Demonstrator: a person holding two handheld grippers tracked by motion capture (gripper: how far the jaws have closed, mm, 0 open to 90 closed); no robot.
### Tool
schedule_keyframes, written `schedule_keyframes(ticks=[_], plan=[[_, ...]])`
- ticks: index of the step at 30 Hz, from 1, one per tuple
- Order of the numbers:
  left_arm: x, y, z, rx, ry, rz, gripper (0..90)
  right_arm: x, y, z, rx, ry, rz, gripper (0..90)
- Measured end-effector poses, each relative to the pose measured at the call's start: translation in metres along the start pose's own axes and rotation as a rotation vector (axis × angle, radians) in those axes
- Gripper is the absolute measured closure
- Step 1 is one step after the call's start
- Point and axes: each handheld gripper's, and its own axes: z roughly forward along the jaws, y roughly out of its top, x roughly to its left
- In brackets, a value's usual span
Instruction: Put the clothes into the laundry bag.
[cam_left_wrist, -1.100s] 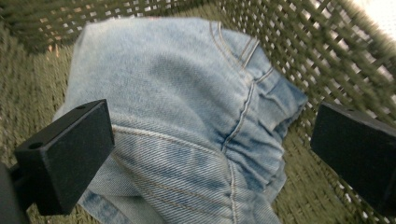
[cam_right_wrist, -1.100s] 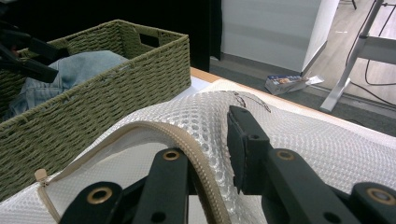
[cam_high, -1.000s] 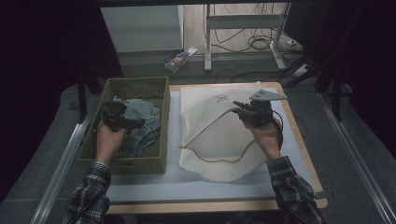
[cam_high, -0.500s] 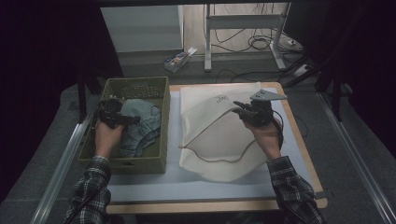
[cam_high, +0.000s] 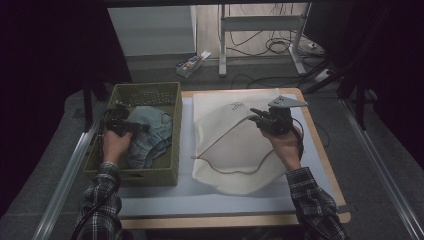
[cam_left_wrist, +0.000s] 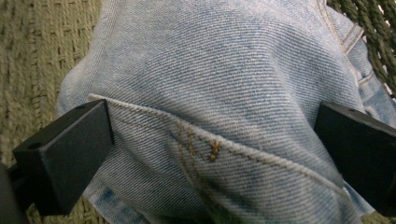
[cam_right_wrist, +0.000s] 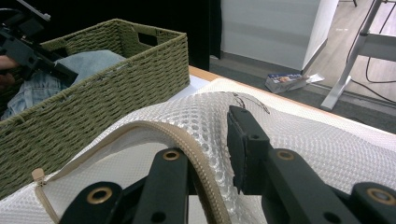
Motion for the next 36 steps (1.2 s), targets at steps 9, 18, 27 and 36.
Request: schedule_keyframes(ticks=[9,18,27,36], plan=[[-0.012,0.007,0.011,0.023,-0.079,-0.030,0.0,0.001,0.000,0.001,-0.001,0.002,0.002,75.2],[-0.034,0.013,0.017,0.059,-0.092,0.012,0.0,0.002,0.000,0.002,0.003,0.004,-0.003,74.9],[-0.067,0.017,0.028,0.148,0.007,0.175,0.0,0.002,-0.001,0.003,0.003,0.004,-0.001,74.9],[-0.059,0.020,0.038,0.207,0.151,0.146,0.0,0.001,-0.001,0.002,0.005,0.005,-0.001,74.9]])
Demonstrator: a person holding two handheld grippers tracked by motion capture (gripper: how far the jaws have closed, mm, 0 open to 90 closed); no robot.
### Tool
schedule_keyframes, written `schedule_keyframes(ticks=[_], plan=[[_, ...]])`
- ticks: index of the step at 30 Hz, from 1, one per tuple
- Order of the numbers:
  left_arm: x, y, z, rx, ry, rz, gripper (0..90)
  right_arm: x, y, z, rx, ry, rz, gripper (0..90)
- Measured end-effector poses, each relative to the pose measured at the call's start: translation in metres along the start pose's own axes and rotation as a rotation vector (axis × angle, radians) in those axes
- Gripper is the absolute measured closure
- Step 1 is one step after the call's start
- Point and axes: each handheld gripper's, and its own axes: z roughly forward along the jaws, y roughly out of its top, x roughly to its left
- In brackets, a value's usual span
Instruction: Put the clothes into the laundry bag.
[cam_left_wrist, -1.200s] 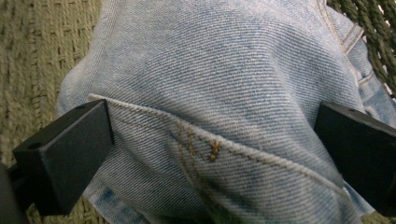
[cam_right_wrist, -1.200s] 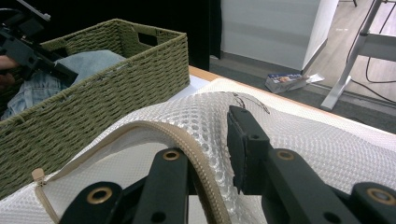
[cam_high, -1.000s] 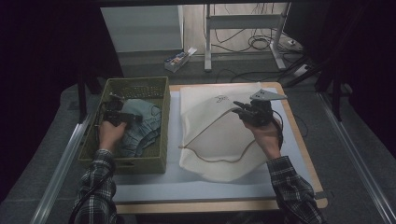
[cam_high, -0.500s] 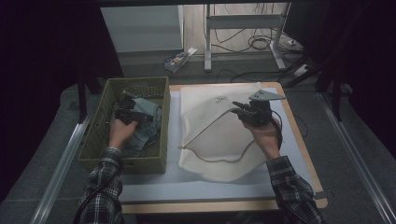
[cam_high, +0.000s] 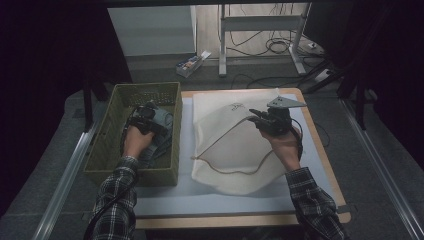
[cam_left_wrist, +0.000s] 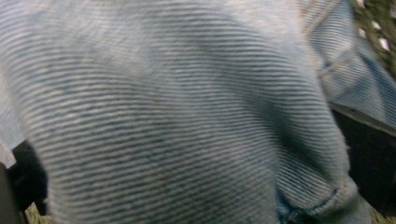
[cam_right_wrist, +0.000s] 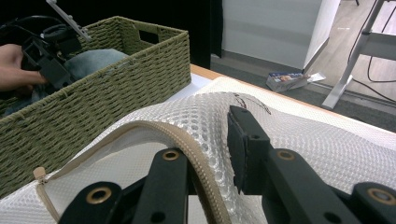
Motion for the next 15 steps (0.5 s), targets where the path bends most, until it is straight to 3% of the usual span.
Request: schedule_keyframes(ticks=[8,10,13,15], plan=[[0.031,-0.011,-0.003,-0.009,-0.020,-0.112,0.0,-0.001,-0.001,0.000,0.001,-0.002,0.001,74.6],[0.042,-0.016,-0.002,-0.003,-0.028,-0.159,0.0,-0.002,-0.001,0.000,0.001,-0.003,0.002,74.6],[0.051,-0.020,0.002,0.005,-0.107,-0.227,0.0,-0.002,-0.001,0.000,0.005,-0.004,0.001,74.6],[0.048,-0.020,0.007,0.028,-0.160,-0.233,0.0,-0.001,-0.001,0.000,0.005,-0.004,0.001,74.5]])
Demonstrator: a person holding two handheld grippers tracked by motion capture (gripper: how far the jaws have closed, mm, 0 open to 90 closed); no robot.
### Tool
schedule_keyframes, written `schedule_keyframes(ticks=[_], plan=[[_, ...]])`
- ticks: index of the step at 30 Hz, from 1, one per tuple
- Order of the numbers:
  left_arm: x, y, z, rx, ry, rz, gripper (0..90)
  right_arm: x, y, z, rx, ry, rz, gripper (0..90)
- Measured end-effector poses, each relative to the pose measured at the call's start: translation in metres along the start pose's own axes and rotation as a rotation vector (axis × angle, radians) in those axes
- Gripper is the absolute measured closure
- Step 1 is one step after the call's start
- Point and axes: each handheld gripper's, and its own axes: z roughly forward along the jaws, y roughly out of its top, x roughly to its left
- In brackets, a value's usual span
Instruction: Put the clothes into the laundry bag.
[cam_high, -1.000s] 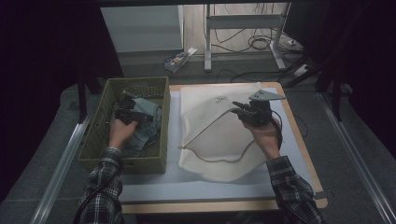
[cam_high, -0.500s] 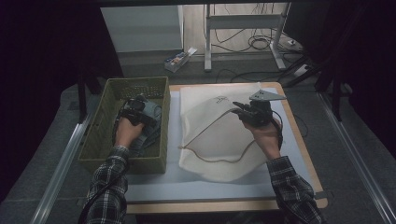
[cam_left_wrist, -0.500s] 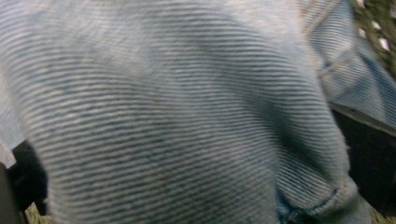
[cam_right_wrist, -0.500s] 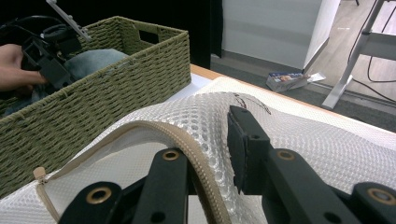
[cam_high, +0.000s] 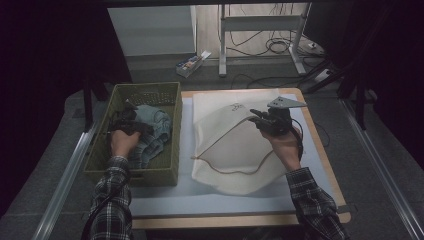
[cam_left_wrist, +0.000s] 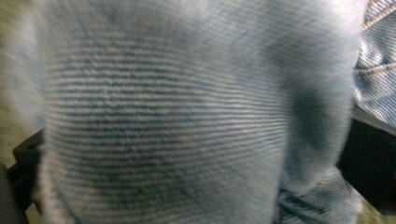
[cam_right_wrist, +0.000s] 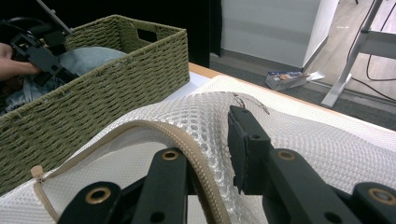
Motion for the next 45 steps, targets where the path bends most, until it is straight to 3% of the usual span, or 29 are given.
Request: schedule_keyframes(ticks=[5,7,12,20,23,29,35,45], plan=[[-0.022,0.004,0.010,0.055,-0.047,0.078,0.0,0.000,0.000,0.001,-0.001,0.000,0.002,74.6],[-0.029,0.005,0.013,0.072,-0.017,0.110,0.0,0.000,0.000,0.001,0.000,0.000,0.001,74.6],[-0.026,0.006,0.019,0.083,-0.015,0.089,0.0,0.001,0.000,0.001,0.003,0.001,-0.001,74.5],[-0.032,0.009,0.023,0.120,0.034,0.137,0.0,0.001,-0.001,0.002,0.004,0.002,0.000,74.5],[-0.033,0.009,0.019,0.117,0.030,0.144,9.0,0.001,-0.001,0.003,0.006,0.003,-0.002,74.5],[-0.028,0.009,0.010,0.089,-0.008,0.135,47.7,0.002,-0.002,0.003,0.008,0.005,0.000,74.6],[-0.028,0.009,0.007,0.082,-0.027,0.150,54.1,0.000,-0.002,0.002,0.008,0.005,0.005,74.6],[-0.032,0.010,-0.002,0.034,-0.005,0.193,56.0,-0.001,-0.002,0.001,0.007,0.002,0.006,74.7]])
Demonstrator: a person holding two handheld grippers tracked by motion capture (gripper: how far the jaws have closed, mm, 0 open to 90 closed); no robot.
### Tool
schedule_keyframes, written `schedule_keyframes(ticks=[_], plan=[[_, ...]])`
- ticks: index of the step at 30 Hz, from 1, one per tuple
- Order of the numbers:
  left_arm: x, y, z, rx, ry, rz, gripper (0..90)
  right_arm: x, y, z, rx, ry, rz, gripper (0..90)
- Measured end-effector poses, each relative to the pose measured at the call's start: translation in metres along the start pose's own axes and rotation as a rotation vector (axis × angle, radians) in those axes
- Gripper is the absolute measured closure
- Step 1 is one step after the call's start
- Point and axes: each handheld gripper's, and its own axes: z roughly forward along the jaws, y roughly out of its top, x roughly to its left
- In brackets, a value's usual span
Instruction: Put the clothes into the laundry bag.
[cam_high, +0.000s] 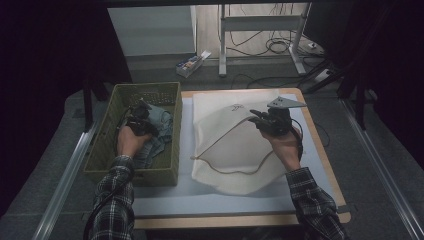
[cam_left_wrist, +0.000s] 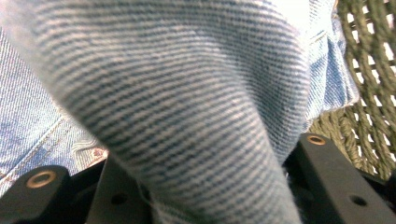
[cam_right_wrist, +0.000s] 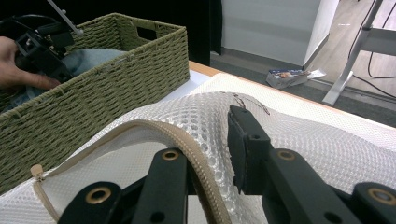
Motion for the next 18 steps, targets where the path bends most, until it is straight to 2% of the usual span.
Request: schedule_keyframes(ticks=[8,18], plan=[[0.002,-0.004,-0.015,-0.084,-0.020,-0.003,56.1,-0.001,0.000,-0.001,-0.004,0.000,0.002,74.8],[0.009,-0.018,-0.037,-0.198,-0.041,-0.011,55.9,0.000,0.000,-0.001,-0.006,0.001,0.003,75.7]])
